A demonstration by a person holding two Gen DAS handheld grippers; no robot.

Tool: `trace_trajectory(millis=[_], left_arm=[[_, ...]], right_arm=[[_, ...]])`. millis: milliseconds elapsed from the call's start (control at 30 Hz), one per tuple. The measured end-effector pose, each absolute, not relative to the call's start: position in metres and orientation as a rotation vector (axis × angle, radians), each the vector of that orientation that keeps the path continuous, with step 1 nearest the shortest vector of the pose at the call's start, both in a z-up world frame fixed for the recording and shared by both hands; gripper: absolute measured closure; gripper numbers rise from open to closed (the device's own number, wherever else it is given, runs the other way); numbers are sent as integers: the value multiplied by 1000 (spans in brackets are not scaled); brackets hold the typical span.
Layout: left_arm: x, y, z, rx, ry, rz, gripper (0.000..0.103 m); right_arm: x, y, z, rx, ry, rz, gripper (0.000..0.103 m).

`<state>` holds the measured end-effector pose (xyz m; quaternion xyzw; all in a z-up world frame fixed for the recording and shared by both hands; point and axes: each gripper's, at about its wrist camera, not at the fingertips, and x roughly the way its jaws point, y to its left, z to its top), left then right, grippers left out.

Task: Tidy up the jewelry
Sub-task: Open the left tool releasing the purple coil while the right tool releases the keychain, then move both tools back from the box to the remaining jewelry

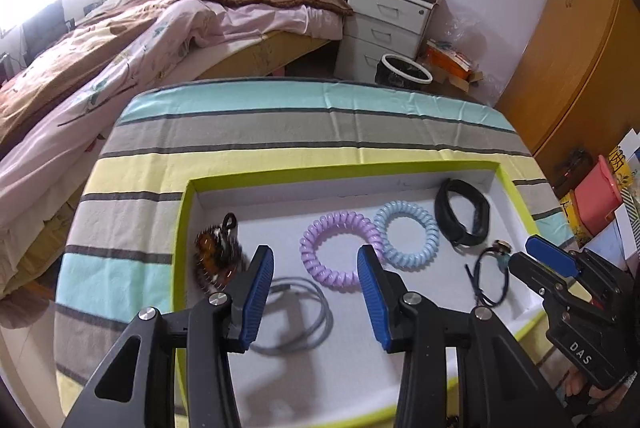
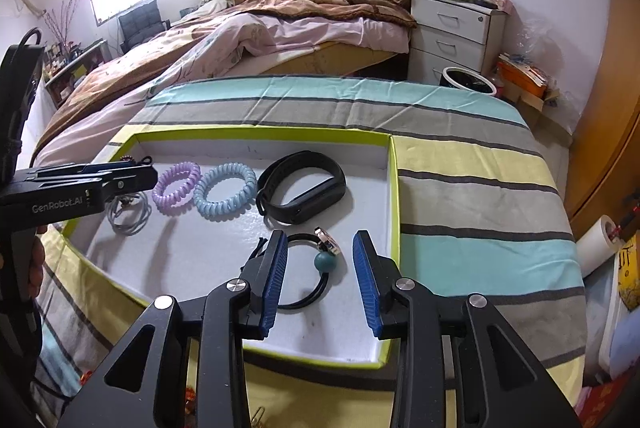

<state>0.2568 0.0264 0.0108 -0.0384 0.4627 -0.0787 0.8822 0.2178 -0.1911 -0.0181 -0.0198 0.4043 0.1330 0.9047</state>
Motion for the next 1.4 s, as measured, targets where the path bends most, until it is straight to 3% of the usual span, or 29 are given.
trace_trajectory(millis=[567,733,833,1400], left_arm=[[164,38,35,-111,895,-181,60],[137,41,30,-122,900,-188,59],[119,41,24,-133,903,-206,51],[79,3,-5,-43,952,-287,51]], right_arm=[[159,-204,2,11,773,287,68],[141,-210,1,35,768,292,68],[132,-213,-1,43,770,294,68],[98,-225,-23,116,819,291,63]])
